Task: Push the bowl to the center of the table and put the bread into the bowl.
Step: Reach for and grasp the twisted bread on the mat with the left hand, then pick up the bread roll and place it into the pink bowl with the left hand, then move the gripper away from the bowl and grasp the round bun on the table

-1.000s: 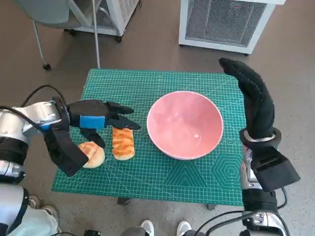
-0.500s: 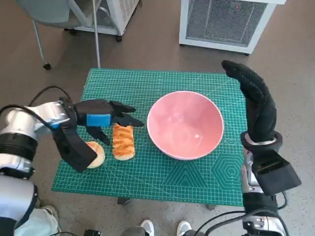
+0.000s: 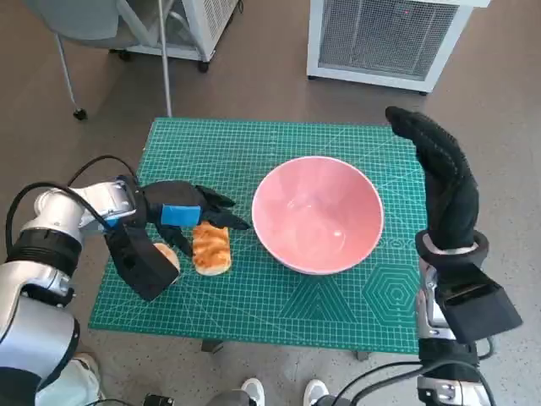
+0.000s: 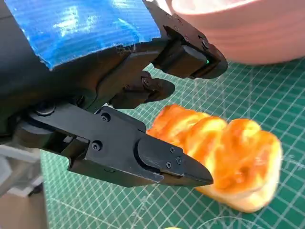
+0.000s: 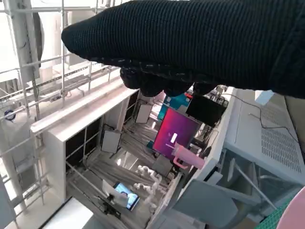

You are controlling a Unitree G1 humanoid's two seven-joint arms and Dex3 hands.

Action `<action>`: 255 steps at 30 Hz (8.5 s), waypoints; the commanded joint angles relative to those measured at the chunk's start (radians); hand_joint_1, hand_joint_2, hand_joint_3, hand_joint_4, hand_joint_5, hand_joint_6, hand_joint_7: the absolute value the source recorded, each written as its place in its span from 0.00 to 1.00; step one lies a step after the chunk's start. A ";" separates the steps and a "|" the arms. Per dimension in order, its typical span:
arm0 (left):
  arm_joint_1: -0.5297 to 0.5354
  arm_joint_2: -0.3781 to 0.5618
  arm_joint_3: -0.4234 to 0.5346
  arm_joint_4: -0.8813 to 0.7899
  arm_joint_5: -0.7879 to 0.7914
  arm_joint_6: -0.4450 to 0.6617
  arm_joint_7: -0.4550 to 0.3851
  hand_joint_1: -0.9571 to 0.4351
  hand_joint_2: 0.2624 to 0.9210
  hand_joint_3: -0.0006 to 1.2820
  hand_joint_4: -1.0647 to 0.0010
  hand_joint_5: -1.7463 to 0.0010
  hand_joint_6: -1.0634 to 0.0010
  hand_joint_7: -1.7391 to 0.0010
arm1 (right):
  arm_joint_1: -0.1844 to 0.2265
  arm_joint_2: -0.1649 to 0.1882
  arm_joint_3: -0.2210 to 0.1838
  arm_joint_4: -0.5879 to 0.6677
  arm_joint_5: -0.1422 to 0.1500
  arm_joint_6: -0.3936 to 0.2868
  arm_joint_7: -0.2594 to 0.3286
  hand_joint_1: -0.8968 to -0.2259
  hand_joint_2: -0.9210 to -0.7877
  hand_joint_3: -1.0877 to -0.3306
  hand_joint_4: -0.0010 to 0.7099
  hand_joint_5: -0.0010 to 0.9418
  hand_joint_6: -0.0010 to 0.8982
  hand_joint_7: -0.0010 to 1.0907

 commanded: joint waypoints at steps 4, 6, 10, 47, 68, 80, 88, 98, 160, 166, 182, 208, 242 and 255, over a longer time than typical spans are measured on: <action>-0.015 0.002 -0.040 0.010 0.033 0.025 0.018 0.68 0.87 0.01 0.64 0.99 0.54 0.99 | 0.029 -0.007 0.000 -0.001 -0.027 0.017 -0.013 0.31 0.00 0.35 0.37 0.01 0.00 0.60; -0.011 0.003 -0.052 0.011 0.045 0.028 0.034 0.68 0.88 0.01 0.63 0.99 0.53 0.99 | 0.028 -0.006 -0.001 -0.003 -0.032 0.019 -0.016 0.31 0.00 0.35 0.37 0.01 0.00 0.60; -0.005 -0.002 -0.081 0.015 0.069 0.038 0.062 0.67 0.88 0.01 0.62 0.99 0.51 0.98 | 0.027 -0.003 0.000 -0.003 -0.034 0.022 -0.018 0.31 0.00 0.34 0.37 0.01 0.00 0.60; -0.005 0.030 -0.187 0.021 0.130 0.013 0.284 0.47 0.96 0.13 0.38 0.00 0.38 0.22 | -0.008 0.005 0.012 0.066 -0.021 -0.016 -0.007 0.32 0.00 0.34 0.37 0.01 0.00 0.60; -0.051 0.099 -0.037 0.021 -0.050 -0.116 0.160 0.68 0.99 0.03 0.33 0.40 0.35 0.31 | -0.016 0.004 0.012 0.090 -0.012 -0.036 0.001 0.32 0.00 0.34 0.37 0.01 0.00 0.59; -0.045 0.136 0.138 -0.045 -0.261 -0.185 -0.033 0.69 1.00 0.02 0.33 0.38 0.35 0.34 | -0.013 0.000 0.009 0.091 -0.010 -0.039 0.002 0.32 0.00 0.34 0.37 0.01 0.00 0.59; -0.048 0.147 0.231 -0.086 -0.357 -0.209 -0.103 0.69 1.00 0.04 0.36 0.38 0.36 0.31 | -0.011 0.002 0.009 0.082 -0.018 -0.033 -0.005 0.32 0.00 0.34 0.37 0.01 0.00 0.59; -0.102 0.108 0.309 -0.125 -0.424 -0.196 -0.174 0.69 1.00 0.05 0.39 0.37 0.37 0.30 | -0.009 -0.001 0.007 0.079 -0.020 -0.030 -0.006 0.32 0.00 0.34 0.37 0.01 0.00 0.59; -0.288 -0.377 0.145 0.088 -0.291 0.277 -0.301 0.55 0.79 0.01 0.86 0.98 0.78 0.93 | 0.045 -0.006 -0.012 0.009 -0.039 -0.010 -0.053 0.33 0.00 0.33 0.37 0.01 0.00 0.59; -0.269 -0.369 0.220 0.056 -0.409 0.302 -0.453 0.53 0.78 0.00 0.94 1.00 0.81 0.96 | 0.042 -0.004 -0.010 0.013 -0.040 -0.009 -0.053 0.33 0.00 0.33 0.37 0.01 0.00 0.58; -0.086 -0.057 0.433 -0.439 -0.714 0.261 -0.782 0.45 0.78 0.00 0.96 0.99 0.81 0.97 | 0.054 0.002 0.000 -0.008 -0.045 -0.007 -0.054 0.35 0.00 0.32 0.37 0.00 0.00 0.59; 0.326 0.341 0.609 -0.613 -0.815 0.291 -0.882 0.40 0.75 0.00 0.87 0.99 0.77 0.98 | 0.017 0.003 0.024 0.019 0.021 -0.001 0.005 0.32 0.00 0.32 0.36 0.00 0.00 0.59; 0.474 0.249 0.448 -0.378 -0.592 0.291 -0.792 0.48 0.72 0.01 0.83 1.00 0.70 1.00 | 0.006 -0.019 0.010 0.029 0.080 0.004 0.090 0.31 0.00 0.33 0.37 0.01 0.00 0.59; 0.510 0.245 0.404 -0.362 -0.552 0.337 -0.806 0.52 0.72 0.00 0.80 0.99 0.68 0.99 | 0.012 -0.022 0.003 0.011 0.069 0.015 0.087 0.31 0.00 0.33 0.37 0.01 0.00 0.59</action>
